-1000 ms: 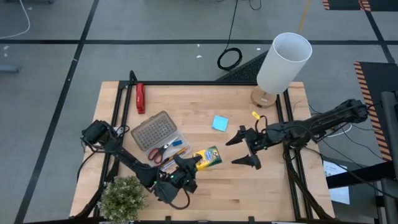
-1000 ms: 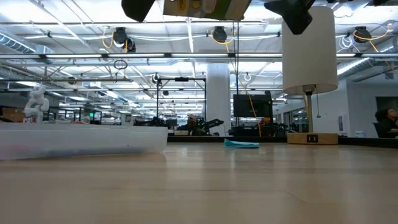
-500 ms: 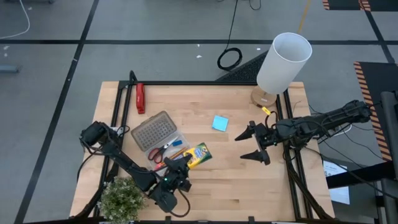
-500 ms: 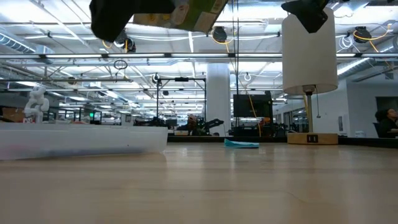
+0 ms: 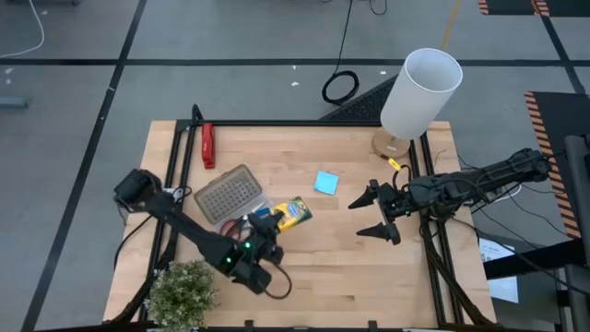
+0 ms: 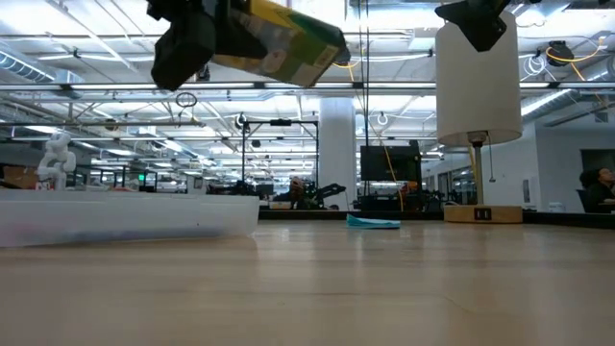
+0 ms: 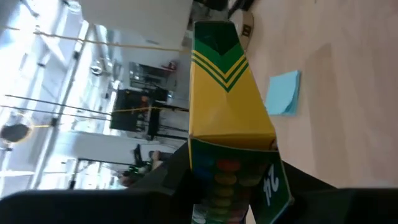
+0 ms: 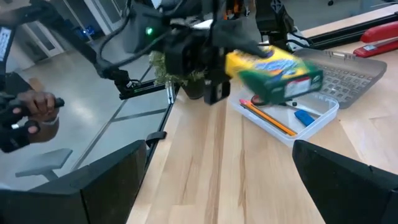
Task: Pack school essentials
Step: Put the yellow crayon box into the supply box
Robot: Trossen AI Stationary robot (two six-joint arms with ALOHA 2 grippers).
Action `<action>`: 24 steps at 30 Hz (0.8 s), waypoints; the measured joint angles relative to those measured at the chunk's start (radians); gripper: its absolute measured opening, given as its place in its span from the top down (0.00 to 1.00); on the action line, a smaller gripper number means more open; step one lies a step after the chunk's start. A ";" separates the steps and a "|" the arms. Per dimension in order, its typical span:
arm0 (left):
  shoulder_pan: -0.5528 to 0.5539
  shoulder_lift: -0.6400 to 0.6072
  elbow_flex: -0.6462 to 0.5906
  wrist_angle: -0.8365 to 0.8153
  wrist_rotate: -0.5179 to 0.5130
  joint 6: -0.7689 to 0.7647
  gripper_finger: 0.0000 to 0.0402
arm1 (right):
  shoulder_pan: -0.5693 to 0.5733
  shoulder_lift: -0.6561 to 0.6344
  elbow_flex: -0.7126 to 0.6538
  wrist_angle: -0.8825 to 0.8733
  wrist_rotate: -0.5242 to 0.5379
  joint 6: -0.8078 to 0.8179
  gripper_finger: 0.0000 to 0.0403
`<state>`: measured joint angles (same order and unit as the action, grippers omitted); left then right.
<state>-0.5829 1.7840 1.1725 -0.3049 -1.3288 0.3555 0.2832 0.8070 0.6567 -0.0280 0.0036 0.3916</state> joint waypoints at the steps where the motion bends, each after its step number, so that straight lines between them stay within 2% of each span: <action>1: 0.009 -0.020 0.000 -0.043 0.020 -0.025 0.71 | 0.000 0.000 0.000 0.000 0.000 -0.001 0.01; 8: 0.026 -0.137 0.000 -0.354 0.253 -0.241 0.71 | 0.000 0.000 0.000 -0.001 -0.004 -0.003 0.01; 13: 0.011 -0.132 0.000 -0.519 0.424 -0.351 0.71 | 0.000 0.000 0.000 -0.001 -0.004 -0.009 0.01; 18: 0.010 -0.103 -0.002 -0.669 0.465 -0.488 0.71 | 0.000 0.000 0.000 0.000 -0.004 -0.011 0.01; 24: 0.013 -0.102 -0.001 -0.720 0.510 -0.526 0.71 | 0.000 0.000 0.000 0.000 -0.004 -0.012 0.01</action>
<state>-0.5699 1.6825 1.1717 -1.0254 -0.8187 -0.1707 0.2832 0.8074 0.6567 -0.0283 -0.0006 0.3791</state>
